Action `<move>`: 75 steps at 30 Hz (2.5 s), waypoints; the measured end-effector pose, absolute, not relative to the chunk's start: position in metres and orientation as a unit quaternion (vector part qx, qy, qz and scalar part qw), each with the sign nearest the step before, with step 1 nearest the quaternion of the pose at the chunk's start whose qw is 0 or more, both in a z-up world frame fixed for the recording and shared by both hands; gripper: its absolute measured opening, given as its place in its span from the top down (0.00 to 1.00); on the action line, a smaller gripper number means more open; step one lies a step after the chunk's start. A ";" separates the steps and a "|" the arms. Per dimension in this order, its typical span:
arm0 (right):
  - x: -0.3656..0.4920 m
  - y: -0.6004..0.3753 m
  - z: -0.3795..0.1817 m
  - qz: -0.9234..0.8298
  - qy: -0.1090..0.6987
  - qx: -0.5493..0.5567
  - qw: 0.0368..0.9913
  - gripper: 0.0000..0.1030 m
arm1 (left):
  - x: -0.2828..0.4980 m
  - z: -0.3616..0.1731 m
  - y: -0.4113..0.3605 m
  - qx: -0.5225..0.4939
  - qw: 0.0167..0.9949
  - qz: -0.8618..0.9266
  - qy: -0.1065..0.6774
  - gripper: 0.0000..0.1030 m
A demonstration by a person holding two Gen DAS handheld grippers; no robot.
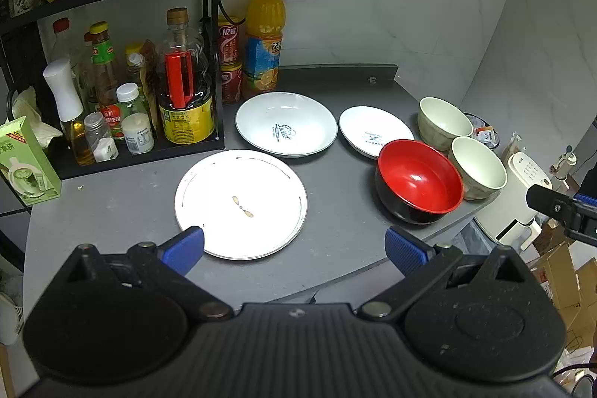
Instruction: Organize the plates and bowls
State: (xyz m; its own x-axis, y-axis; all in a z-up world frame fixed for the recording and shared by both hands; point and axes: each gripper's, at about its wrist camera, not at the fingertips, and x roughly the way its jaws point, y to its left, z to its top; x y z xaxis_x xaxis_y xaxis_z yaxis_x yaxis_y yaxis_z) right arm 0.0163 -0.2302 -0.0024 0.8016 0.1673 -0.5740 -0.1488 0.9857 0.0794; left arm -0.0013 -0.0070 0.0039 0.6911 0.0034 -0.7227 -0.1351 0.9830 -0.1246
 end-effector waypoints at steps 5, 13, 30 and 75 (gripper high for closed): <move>0.014 -0.230 -0.003 0.085 0.304 0.014 0.949 0.00 | -0.005 0.004 -0.008 -0.085 0.916 0.041 0.391 0.01; 0.013 -0.235 -0.002 0.088 0.304 0.019 0.948 0.00 | -0.012 0.007 -0.006 -0.085 0.916 0.045 0.390 0.01; 0.011 -0.246 0.005 0.092 0.306 0.015 0.947 0.00 | -0.019 0.016 -0.009 -0.092 0.917 0.059 0.383 0.01; 0.029 -0.299 -0.007 0.137 0.326 0.008 0.936 0.00 | -0.016 0.016 -0.063 -0.106 0.908 0.103 0.392 0.01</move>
